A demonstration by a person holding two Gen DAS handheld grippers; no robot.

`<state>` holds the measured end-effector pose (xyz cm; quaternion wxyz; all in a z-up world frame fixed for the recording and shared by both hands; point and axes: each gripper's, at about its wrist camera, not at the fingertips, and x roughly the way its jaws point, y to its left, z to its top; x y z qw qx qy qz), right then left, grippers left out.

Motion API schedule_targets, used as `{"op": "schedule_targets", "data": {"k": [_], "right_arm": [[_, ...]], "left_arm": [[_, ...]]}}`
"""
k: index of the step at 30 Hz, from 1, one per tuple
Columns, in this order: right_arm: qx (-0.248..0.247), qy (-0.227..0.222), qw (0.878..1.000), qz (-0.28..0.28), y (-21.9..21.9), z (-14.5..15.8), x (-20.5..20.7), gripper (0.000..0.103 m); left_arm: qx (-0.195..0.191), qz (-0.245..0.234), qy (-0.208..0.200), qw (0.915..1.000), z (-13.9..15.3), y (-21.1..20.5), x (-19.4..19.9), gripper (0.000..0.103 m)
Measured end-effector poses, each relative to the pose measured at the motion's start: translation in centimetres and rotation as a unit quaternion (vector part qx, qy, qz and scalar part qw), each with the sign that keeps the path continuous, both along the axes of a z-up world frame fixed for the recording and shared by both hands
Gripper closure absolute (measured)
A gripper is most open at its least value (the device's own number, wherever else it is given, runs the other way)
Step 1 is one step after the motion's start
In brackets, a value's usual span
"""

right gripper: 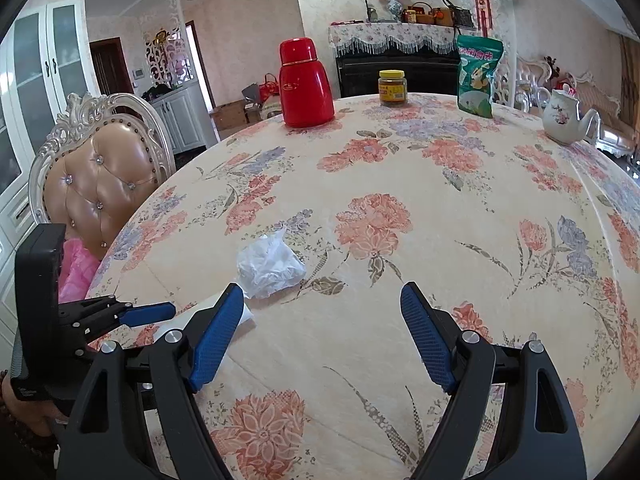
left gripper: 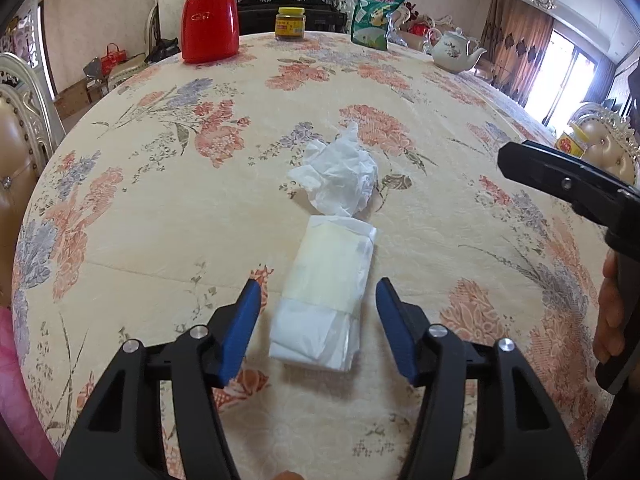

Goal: Collect trash
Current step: 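Grasp the white tissue pack with the left tool while the right tool grasps the crumpled tissue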

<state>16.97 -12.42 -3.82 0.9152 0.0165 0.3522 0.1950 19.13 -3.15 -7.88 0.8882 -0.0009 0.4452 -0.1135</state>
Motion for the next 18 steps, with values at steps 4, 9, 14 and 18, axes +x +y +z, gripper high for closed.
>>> {"op": "schedule_targets", "data": {"k": [4, 9, 14, 18], "right_arm": [[-0.003, 0.002, 1.000, 0.002, 0.1, -0.2, 0.0, 0.026], [-0.009, 0.008, 1.000, 0.004, 0.5, -0.7, 0.2, 0.026], [-0.015, 0.013, 1.000, 0.006, 0.9, -1.3, 0.4, 0.026], [-0.020, 0.022, 1.000, 0.009, 1.5, -1.9, 0.8, 0.026]], "left_arm": [[0.003, -0.005, 0.008, 1.0000, -0.3, -0.1, 0.3, 0.052], [0.004, -0.008, 0.013, 0.9999, -0.5, -0.1, 0.3, 0.065], [-0.004, 0.005, 0.004, 1.0000, 0.0, 0.6, 0.1, 0.066], [-0.005, 0.015, -0.006, 0.9999, 0.6, 1.4, -0.5, 0.066]]}}
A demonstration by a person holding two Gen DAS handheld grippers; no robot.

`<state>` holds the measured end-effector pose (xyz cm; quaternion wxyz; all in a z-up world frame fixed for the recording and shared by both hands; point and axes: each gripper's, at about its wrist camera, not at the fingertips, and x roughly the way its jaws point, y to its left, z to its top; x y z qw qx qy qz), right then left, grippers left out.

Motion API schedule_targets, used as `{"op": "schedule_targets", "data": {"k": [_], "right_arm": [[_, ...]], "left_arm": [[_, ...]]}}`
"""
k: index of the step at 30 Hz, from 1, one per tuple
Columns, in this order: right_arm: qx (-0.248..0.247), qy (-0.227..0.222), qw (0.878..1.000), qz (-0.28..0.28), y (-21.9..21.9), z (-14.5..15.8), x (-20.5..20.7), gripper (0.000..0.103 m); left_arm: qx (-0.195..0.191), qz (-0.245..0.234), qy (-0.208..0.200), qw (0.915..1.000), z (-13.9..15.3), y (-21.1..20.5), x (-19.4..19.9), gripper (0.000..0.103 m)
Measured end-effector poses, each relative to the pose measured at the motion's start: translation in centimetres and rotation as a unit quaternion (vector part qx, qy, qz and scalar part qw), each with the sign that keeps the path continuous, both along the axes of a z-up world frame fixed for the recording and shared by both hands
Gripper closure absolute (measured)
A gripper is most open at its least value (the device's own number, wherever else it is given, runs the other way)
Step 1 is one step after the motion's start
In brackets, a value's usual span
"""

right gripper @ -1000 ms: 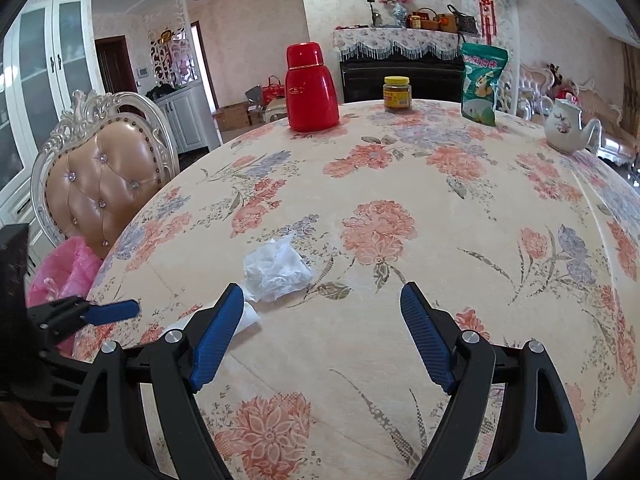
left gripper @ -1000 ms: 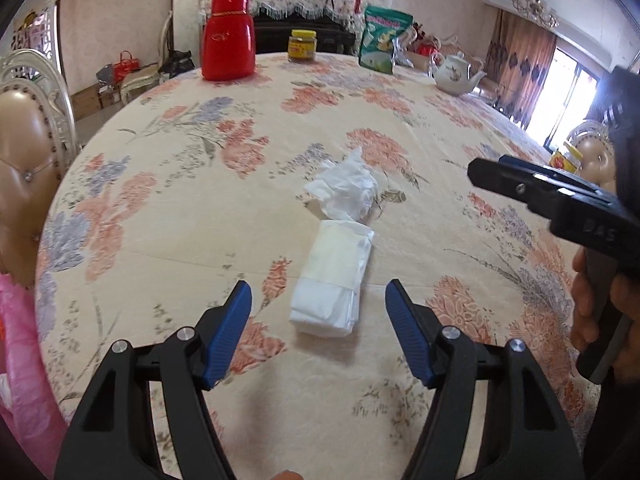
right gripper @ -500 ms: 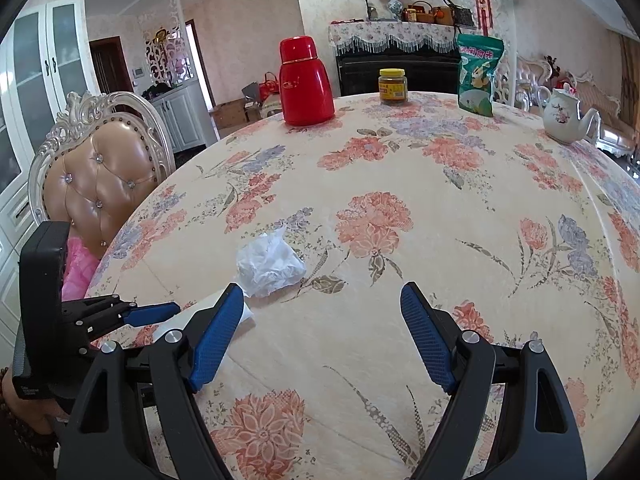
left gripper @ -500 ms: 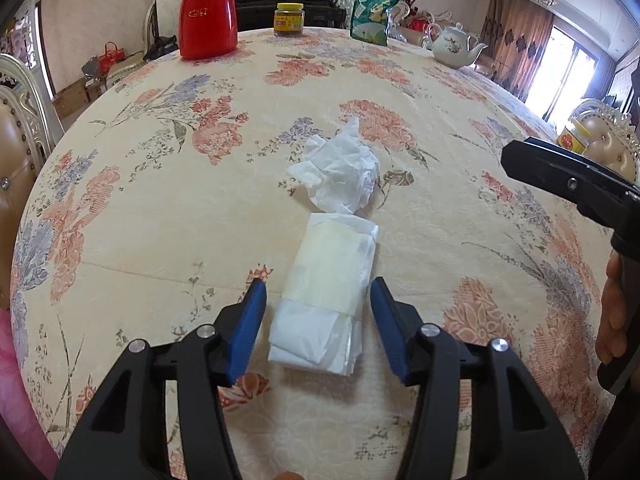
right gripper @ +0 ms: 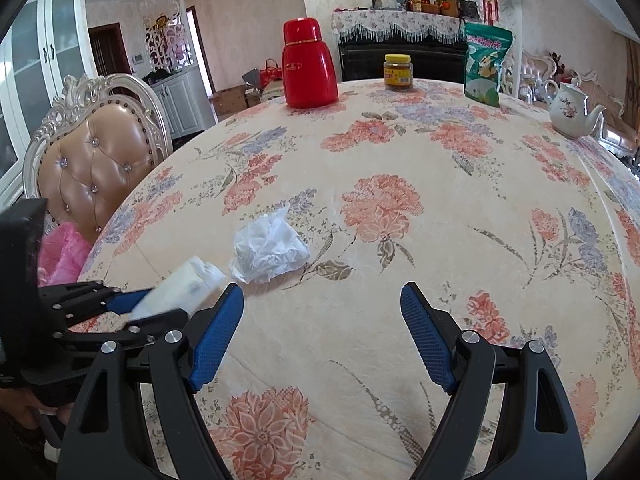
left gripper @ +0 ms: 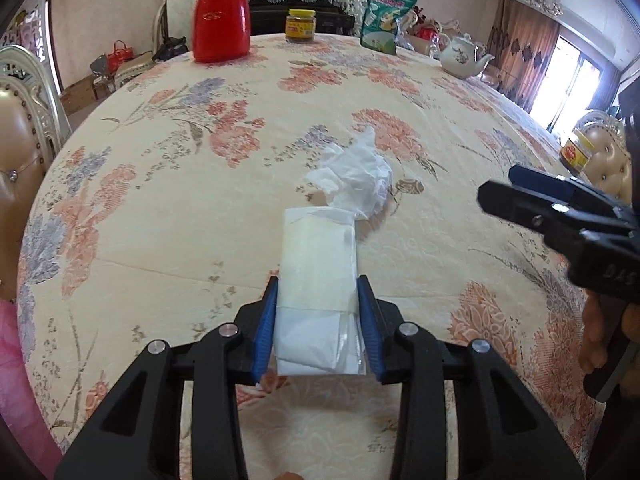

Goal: Collect trash
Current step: 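Grasp the white tissue pack with the left tool while the right tool grasps the crumpled tissue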

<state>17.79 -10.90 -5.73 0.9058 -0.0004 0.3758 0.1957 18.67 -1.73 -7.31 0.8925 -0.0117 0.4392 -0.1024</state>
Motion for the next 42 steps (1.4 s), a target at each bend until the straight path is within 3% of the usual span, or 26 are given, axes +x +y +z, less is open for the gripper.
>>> {"op": "schedule_targets", "data": {"k": [23, 32, 38, 42], "right_arm": [[-0.051, 0.056, 0.996, 0.047, 7.9, -1.8, 5.5, 0.028], [-0.073, 0.079, 0.993, 0.048, 9.2, -3.3, 7.1, 0.049], [-0.079, 0.083, 0.992, 0.045, 9.0, -3.6, 6.9, 0.077], [-0.073, 0.071, 0.994, 0.047, 8.9, -3.0, 5.9, 0.079]], "left_arm": [[-0.022, 0.057, -0.045, 0.9971, 3.0, 6.7, -2.4, 0.066], [-0.024, 0.080, -0.052, 0.9951, 3.7, 9.0, -3.6, 0.066], [-0.024, 0.090, -0.056, 0.9941, 4.0, 10.2, -4.1, 0.066], [-0.025, 0.094, -0.060, 0.9934, 4.3, 10.7, -4.5, 0.066]]}}
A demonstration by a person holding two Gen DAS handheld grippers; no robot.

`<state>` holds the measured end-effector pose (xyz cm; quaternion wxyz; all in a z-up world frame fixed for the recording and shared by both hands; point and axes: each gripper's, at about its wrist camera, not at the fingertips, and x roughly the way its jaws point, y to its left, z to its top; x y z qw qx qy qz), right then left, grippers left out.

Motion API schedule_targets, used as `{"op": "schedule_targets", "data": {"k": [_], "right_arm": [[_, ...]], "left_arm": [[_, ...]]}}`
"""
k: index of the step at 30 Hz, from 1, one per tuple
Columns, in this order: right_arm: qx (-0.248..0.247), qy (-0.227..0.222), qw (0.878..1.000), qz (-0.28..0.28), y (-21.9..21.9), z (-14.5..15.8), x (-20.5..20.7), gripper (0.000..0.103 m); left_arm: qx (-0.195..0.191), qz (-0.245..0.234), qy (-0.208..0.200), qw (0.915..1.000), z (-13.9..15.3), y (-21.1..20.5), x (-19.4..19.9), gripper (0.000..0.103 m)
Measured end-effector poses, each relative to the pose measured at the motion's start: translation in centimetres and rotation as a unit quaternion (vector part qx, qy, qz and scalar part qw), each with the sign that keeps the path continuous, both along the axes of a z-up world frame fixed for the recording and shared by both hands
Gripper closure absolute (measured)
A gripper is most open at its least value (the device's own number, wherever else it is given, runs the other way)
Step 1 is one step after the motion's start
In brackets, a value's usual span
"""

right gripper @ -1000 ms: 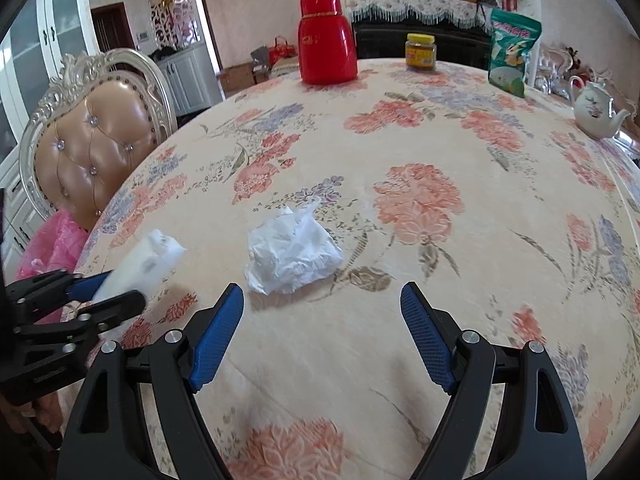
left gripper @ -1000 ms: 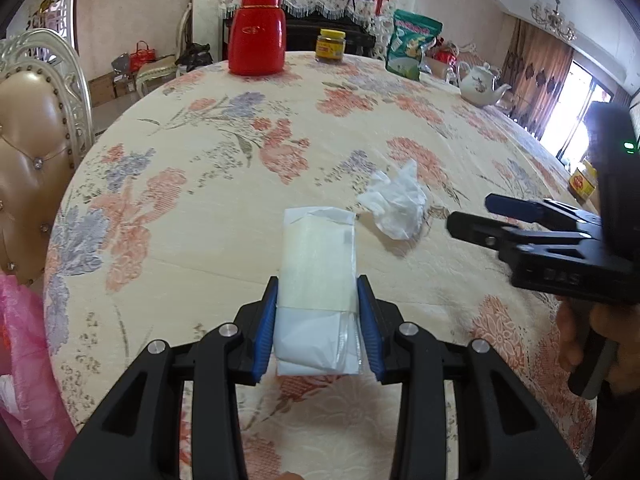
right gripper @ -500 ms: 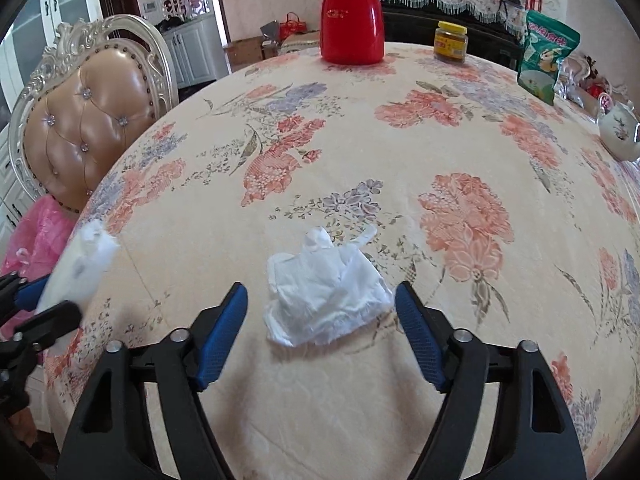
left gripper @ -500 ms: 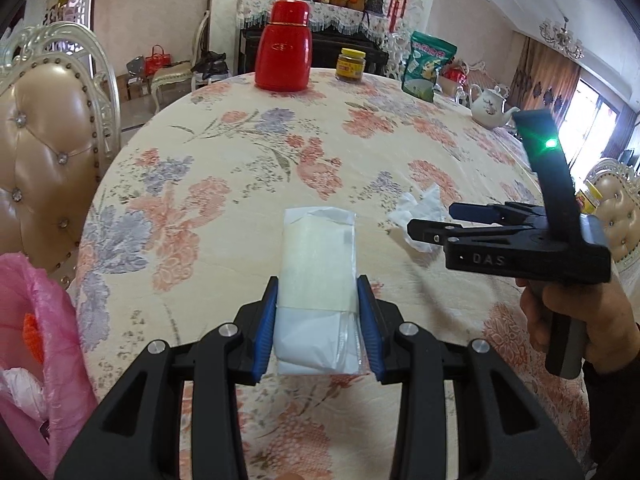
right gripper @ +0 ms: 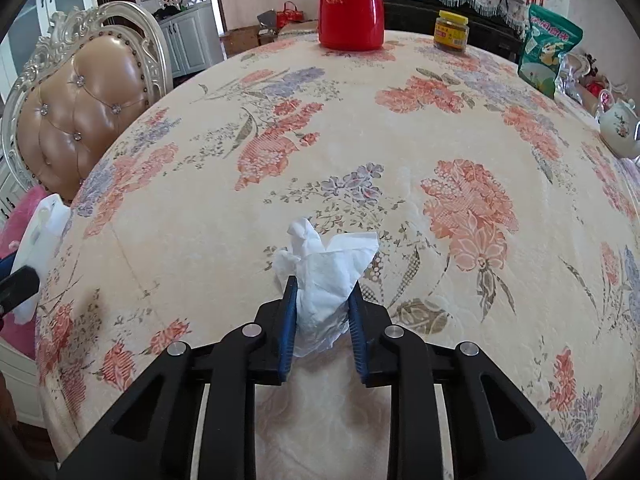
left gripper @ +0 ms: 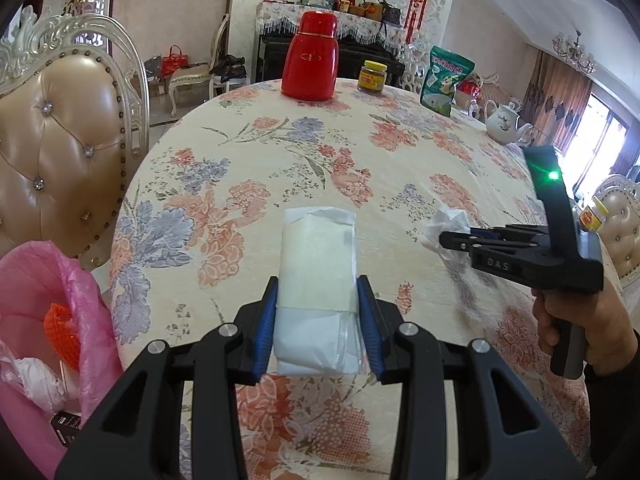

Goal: Collect trash
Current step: 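Grasp the white tissue pack with the left tool while the right tool grasps the crumpled tissue, then carry the tissue pack and crumpled tissue over the pink wastebasket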

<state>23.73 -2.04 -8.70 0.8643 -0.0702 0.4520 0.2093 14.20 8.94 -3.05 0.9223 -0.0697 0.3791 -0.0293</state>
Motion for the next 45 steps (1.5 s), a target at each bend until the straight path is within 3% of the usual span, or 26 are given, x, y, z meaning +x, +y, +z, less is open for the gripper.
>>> {"op": "schedule_targets", "data": {"k": [22, 45], "right_arm": [[0.055, -0.080, 0.995, 0.028, 2.6, 8.2, -7.4, 0.079], [0.072, -0.107, 0.987, 0.094, 10.7, 11.2, -12.0, 0.079]], "left_arm": [[-0.001, 0.044, -0.046, 0.9980, 3.7, 4.2, -5.1, 0.066], [0.009, 0.116, -0.076, 0.9903, 6.3, 11.4, -11.8, 0.066]]}}
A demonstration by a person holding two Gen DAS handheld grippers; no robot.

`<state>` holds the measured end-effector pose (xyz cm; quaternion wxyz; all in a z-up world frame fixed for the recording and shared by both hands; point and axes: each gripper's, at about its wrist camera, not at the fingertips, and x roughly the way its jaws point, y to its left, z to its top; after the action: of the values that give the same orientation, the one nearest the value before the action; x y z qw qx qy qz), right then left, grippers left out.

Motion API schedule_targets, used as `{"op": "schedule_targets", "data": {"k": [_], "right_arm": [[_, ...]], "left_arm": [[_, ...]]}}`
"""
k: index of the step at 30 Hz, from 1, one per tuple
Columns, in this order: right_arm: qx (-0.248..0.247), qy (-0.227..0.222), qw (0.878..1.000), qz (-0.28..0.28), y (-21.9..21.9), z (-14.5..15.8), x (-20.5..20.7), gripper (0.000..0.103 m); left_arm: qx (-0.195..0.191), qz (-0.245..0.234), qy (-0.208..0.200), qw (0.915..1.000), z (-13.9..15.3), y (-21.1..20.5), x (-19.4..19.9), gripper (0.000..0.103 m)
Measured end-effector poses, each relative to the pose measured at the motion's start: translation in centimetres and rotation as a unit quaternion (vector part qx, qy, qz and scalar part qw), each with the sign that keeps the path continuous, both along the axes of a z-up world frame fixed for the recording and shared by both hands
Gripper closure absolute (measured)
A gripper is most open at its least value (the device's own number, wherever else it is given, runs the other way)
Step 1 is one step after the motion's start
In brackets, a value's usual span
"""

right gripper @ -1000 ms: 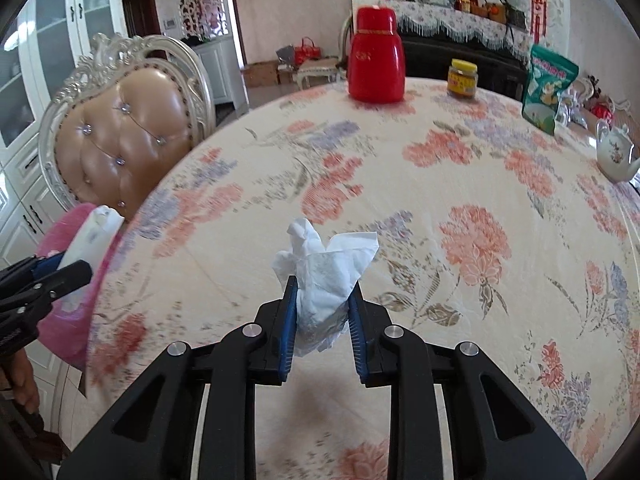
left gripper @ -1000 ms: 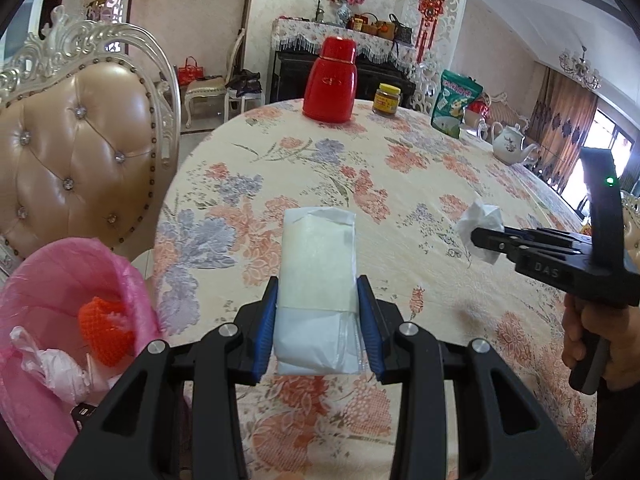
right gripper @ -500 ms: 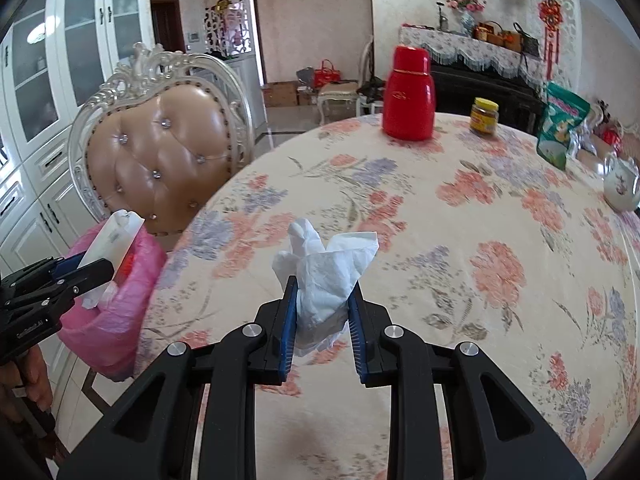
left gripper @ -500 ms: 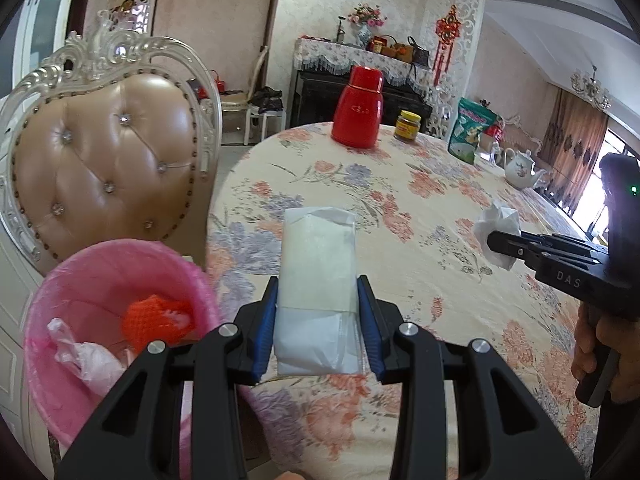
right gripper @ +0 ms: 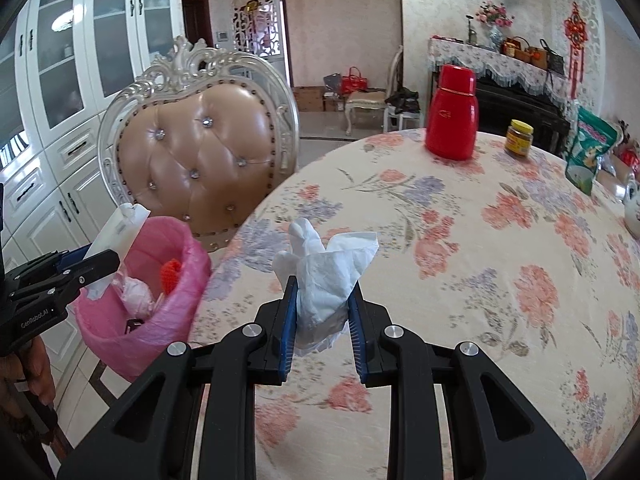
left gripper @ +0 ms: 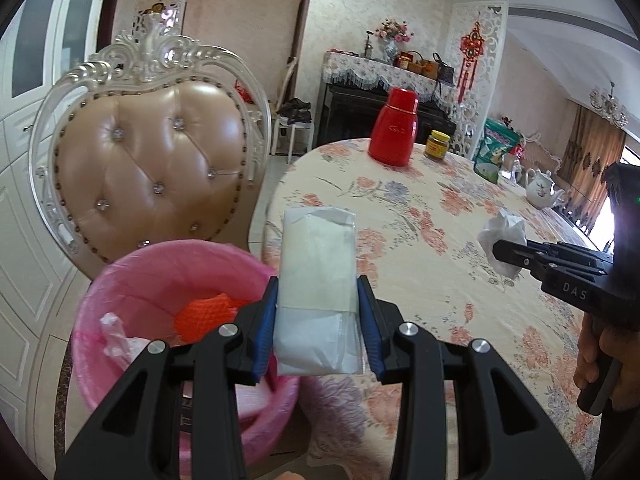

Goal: Collect trash
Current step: 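Carry the tissue pack and crumpled tissue over the pink wastebasket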

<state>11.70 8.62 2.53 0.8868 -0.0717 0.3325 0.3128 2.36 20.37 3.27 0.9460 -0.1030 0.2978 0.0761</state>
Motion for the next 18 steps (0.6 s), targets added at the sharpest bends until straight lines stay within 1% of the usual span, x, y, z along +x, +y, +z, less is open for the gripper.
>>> {"op": "schedule_targets", "data": {"k": [9, 18], "right_arm": [[-0.001, -0.003, 0.999, 0.033, 4.0, 0.2, -1.4, 0.079], [-0.006, -0.004, 0.998, 0.058, 7.5, 0.3, -2.3, 0.079]], "left_arm": [[0.000, 0.033, -0.003, 0.9995, 0.2, 3.3, -2.4, 0.066], [-0.004, 0.052, -0.003, 0.9986, 0.0, 5.7, -3.9, 0.066]]}}
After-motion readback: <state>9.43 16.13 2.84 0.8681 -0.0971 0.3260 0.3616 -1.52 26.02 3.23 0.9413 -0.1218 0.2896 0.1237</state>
